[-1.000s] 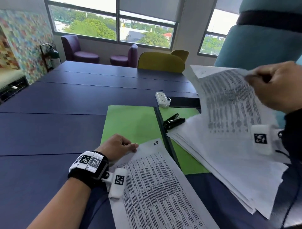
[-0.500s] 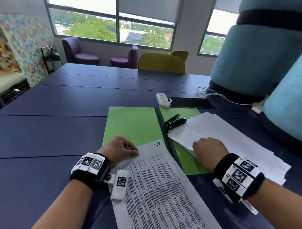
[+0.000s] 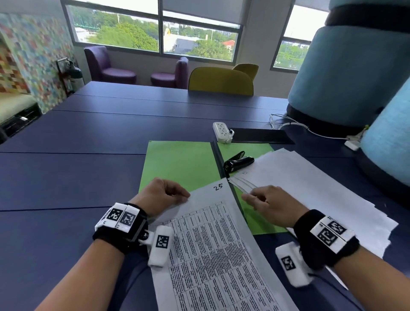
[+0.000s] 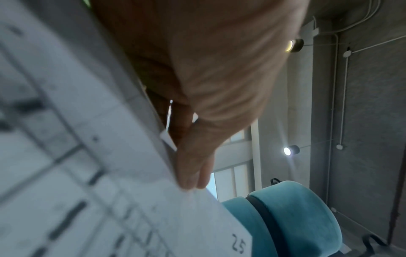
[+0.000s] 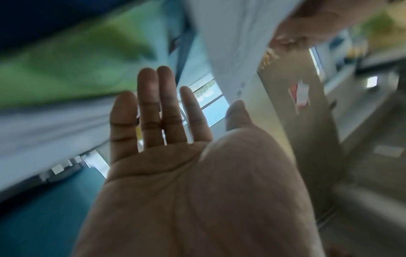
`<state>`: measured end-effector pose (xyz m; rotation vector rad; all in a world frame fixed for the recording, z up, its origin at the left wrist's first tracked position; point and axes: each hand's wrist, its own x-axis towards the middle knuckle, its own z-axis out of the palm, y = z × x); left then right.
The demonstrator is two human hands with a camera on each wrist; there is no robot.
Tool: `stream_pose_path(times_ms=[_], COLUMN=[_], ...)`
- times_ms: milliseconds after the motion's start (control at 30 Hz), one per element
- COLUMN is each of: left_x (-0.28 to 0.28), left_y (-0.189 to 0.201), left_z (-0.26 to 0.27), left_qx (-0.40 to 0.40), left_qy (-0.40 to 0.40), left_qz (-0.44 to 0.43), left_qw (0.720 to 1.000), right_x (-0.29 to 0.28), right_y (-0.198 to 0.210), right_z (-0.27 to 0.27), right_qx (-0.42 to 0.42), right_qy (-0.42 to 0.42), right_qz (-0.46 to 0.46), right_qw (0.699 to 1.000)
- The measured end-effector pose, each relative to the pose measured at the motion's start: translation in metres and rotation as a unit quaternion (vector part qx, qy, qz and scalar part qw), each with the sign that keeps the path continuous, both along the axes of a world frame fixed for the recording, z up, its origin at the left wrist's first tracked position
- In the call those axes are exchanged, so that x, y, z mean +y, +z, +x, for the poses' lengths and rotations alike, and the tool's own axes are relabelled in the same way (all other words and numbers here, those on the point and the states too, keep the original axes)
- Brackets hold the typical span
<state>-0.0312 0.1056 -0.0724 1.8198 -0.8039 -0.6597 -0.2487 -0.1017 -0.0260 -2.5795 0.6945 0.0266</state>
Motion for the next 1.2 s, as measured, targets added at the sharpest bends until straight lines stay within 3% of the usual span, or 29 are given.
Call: stream_pose_path(times_ms=[100,267,367,467,567,667,767,900,1067,1200], left_x=[0.001,-0.003,-0.007,-0.011,-0.022,-0.041,-0.067,-0.095,-0.11,-0.115], left_y=[-0.001,0.0,0.001,0.007,0.018,0.025,0.027,0.031,0.032,0.027], left_z=[0.001,0.004,0.007,0.005,-0.007,-0.027,-0.05,-0.077,-0.102,-0.107], left_qx=[0.051,0.067,0.04,0.028,0.038,0.1,0.184,0.296,0.331,0.335], left_qy=[0.019,0.027,0.023,0.036,0.015,-0.05,-0.097,-0.099,-0.071,-0.048], left_qz=[-0.058,-0.102,-0.113,-0.117,-0.108,-0.087,-0.064,-0.045,-0.01,0.008], left_qw=[0.997,0.992,0.992,0.992,0.993,0.99,0.976,0.949,0.941,0.941], right_x=[0.014,0.01,-0.015,-0.036,-0.036,-0.027,-0.008,0.02,-0.002,-0.037], right_y=[-0.008,0.001,0.047,0.124,0.191,0.22,0.198,0.116,0.033,0.013], right_z=[0.001,-0.007,-0.015,-0.033,-0.047,-0.042,-0.023,0.0,0.012,0.004], right_qx=[-0.054,-0.078,-0.17,-0.225,-0.219,-0.15,-0.024,0.113,0.186,0.168], right_qy=[0.004,0.003,-0.041,-0.081,-0.074,-0.053,-0.03,0.028,0.011,-0.046], right_qz=[0.17,0.197,0.048,-0.131,-0.25,-0.357,-0.421,-0.4,-0.3,-0.216], right_qw=[0.984,0.977,0.983,0.962,0.94,0.92,0.906,0.909,0.936,0.961])
